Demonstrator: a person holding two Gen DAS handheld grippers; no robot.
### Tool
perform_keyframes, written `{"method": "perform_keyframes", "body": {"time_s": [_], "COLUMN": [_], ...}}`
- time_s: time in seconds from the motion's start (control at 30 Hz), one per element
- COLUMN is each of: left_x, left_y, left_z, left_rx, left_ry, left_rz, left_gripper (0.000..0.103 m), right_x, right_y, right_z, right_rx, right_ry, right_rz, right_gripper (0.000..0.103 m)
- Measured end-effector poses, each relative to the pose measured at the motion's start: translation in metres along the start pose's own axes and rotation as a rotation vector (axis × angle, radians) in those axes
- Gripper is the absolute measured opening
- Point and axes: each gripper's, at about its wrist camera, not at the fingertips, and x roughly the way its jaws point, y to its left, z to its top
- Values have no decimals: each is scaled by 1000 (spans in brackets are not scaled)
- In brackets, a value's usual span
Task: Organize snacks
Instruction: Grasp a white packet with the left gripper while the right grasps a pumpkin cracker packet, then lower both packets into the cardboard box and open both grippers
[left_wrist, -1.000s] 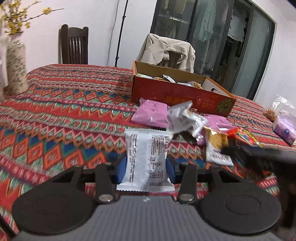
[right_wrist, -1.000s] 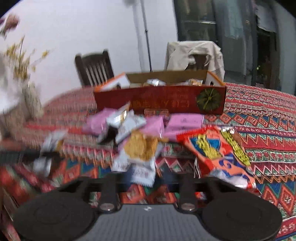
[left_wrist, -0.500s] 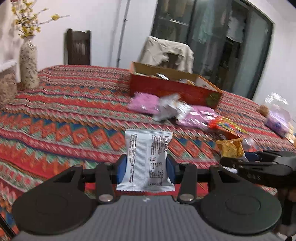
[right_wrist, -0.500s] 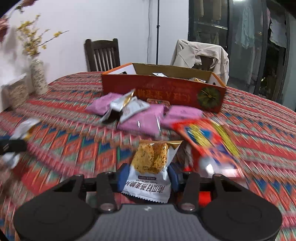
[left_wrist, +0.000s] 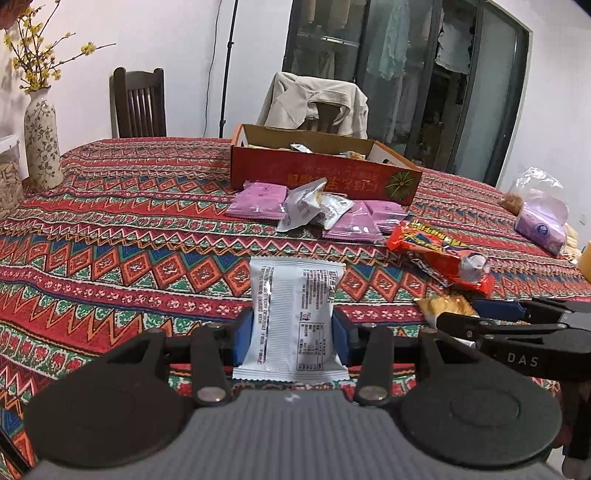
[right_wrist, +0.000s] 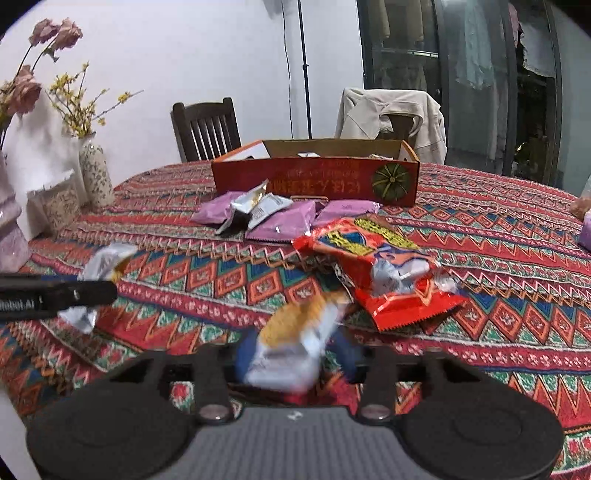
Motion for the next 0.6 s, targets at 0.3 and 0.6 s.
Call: {"method": "perform_keyframes", "body": {"time_s": [0.3,0.6], "left_x": [13,26], "left_y": [9,9], "left_z": [-1,1], "left_rx": [1,8], "left_ry": [15,27], "left_rz": [9,3], "left_gripper": [45,45], "right_x": [36,38], "right_y": [19,15], "right_z": [7,8], "right_rx": [-72,-77], "right_ry": [32,35], "right_rz": [-48,-29], "right_gripper": [52,46]}}
